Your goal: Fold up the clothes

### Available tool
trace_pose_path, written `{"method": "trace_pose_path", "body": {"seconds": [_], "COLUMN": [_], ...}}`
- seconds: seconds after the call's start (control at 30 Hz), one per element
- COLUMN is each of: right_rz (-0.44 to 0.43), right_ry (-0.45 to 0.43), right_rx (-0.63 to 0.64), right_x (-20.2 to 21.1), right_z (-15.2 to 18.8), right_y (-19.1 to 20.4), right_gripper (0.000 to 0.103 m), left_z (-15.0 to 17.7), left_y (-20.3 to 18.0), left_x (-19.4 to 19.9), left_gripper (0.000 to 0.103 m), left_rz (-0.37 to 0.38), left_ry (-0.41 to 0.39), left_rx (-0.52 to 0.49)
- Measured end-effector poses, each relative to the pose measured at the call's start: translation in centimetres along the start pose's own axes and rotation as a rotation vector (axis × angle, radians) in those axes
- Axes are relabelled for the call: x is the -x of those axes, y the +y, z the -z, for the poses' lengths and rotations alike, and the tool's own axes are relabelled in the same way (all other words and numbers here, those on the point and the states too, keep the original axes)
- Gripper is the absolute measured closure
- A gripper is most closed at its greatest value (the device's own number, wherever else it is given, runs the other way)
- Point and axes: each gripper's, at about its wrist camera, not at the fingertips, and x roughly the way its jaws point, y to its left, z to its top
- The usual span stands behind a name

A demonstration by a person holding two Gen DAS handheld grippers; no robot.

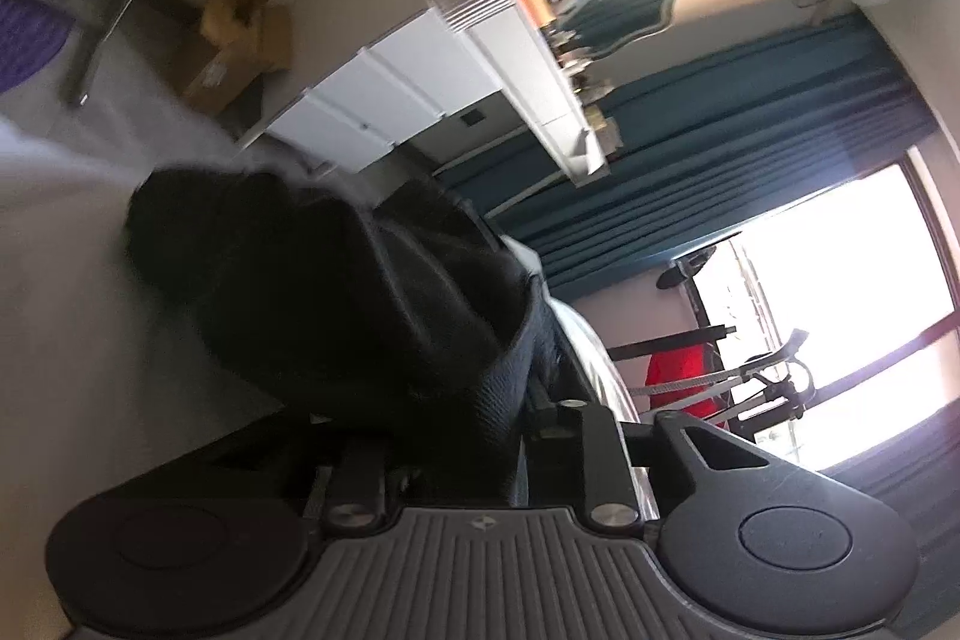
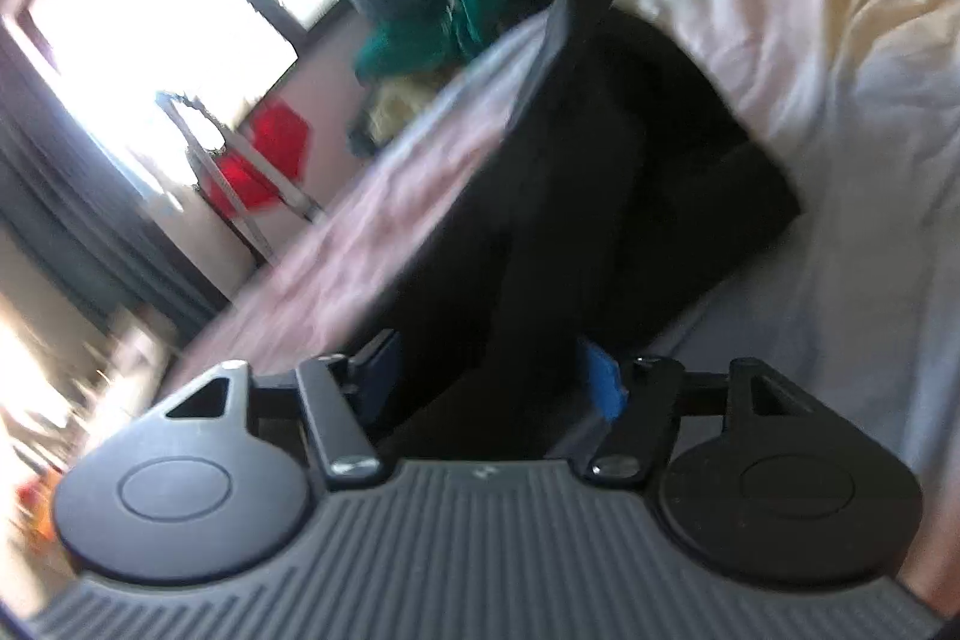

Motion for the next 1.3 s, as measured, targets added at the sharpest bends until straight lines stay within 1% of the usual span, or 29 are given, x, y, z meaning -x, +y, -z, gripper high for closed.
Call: {"method": "trace_pose_path", "body": {"seconds": [0.03, 0.07, 0.1, 0.17, 0.2, 0.23, 0.27, 0.37, 0.43, 0.53, 0.57, 0.63, 0.7, 0.73, 0.8, 0.83, 0.9, 0.93, 1.0, 1.07, 1.1, 1.13, 1.2, 1.27, 1.3], "right_rz": [0.041, 0.079, 0.112, 0.110, 0.110, 0.110, 0.108, 0.087, 0.063, 0.015, -0.011, -0.061, -0.089, -0.096, -0.091, -0.075, -0.042, -0.011, 0.037, 0.090, 0.110, 0.136, 0.149, 0.112, 0.090], "right_ry": [0.003, 0.008, 0.010, -0.014, -0.028, -0.053, -0.077, -0.147, -0.193, -0.291, -0.326, -0.418, -0.539, -0.595, -0.684, -0.674, -0.643, -0.569, -0.404, -0.221, -0.158, -0.117, -0.088, -0.088, -0.096], "right_rx": [0.013, 0.010, 0.005, -0.022, -0.030, -0.011, 0.003, 0.014, 0.032, 0.103, 0.104, 0.110, 0.164, 0.196, 0.269, 0.283, 0.307, 0.294, 0.241, 0.149, 0.120, 0.100, 0.066, 0.040, 0.049], "right_x": [-0.8, -1.6, -2.3, -2.2, -2.0, -1.3, -0.3, 3.2, 6.2, 11.6, 13.4, 17.6, 21.0, 22.1, 23.1, 22.2, 20.3, 18.1, 13.6, 8.6, 6.6, 5.1, 3.7, 3.5, 3.8], "right_z": [-0.3, -0.5, -0.6, -0.4, -0.3, -0.1, 0.1, 0.7, 1.2, 2.3, 2.6, 3.5, 4.0, 4.1, 3.5, 2.8, 1.3, 0.6, -0.3, 0.0, 0.6, 1.0, 1.6, 0.9, 0.6], "right_y": [0.3, 0.5, 0.7, 0.9, 1.0, 1.4, 1.7, 2.3, 2.9, 5.0, 5.5, 6.4, 7.9, 8.6, 10.0, 10.4, 11.0, 10.7, 8.9, 5.6, 3.9, 2.5, 1.0, 1.0, 1.5], "right_gripper": [0.060, 0.075, 0.083, 0.087, 0.088, 0.089, 0.091, 0.093, 0.093, 0.094, 0.095, 0.095, 0.095, 0.095, 0.095, 0.095, 0.095, 0.095, 0.095, 0.094, 0.094, 0.094, 0.093, 0.092, 0.092], "left_z": [0.3, 0.7, 1.0, 1.3, 1.4, 1.4, 1.4, 1.3, 0.9, -0.2, -0.7, -1.8, -3.0, -3.5, -4.3, -4.5, -4.4, -4.3, -3.7, -2.9, -2.5, -2.1, -1.6, -1.3, -1.1], "left_y": [0.1, 0.2, 0.2, 0.3, 0.3, 0.2, 0.0, -0.7, -1.3, -1.7, -1.9, -2.3, -2.0, -1.7, -1.1, -0.7, -0.1, 0.0, -0.6, -1.4, -1.8, -2.2, -2.6, -2.9, -3.0], "left_x": [0.1, 0.2, 0.3, 0.0, -0.2, -0.4, -0.5, -0.3, 0.4, 1.8, 2.4, 3.7, 4.8, 4.8, 4.9, 4.7, 3.9, 3.5, 3.0, 2.5, 2.3, 2.2, 1.9, 1.6, 1.5], "left_gripper": [0.072, 0.069, 0.068, 0.068, 0.069, 0.073, 0.081, 0.089, 0.091, 0.092, 0.092, 0.092, 0.092, 0.092, 0.092, 0.091, 0.091, 0.091, 0.091, 0.090, 0.090, 0.089, 0.088, 0.088, 0.088], "left_rz": [-0.005, -0.011, -0.017, -0.034, -0.039, -0.038, -0.036, -0.017, 0.013, 0.088, 0.112, 0.155, 0.196, 0.198, 0.196, 0.182, 0.131, 0.107, 0.063, 0.025, 0.010, -0.005, -0.024, -0.038, -0.041], "left_ry": [-0.005, -0.012, -0.018, -0.031, -0.039, -0.040, -0.041, -0.032, -0.039, -0.025, -0.032, -0.055, -0.066, -0.062, -0.050, -0.036, 0.002, 0.017, 0.027, 0.026, 0.020, 0.005, -0.016, -0.031, -0.035], "left_rx": [-0.008, -0.017, -0.026, -0.028, -0.030, -0.039, -0.049, -0.073, -0.092, -0.072, -0.068, -0.058, -0.021, 0.000, 0.041, 0.057, 0.082, 0.079, 0.021, -0.041, -0.071, -0.094, -0.120, -0.140, -0.147]}}
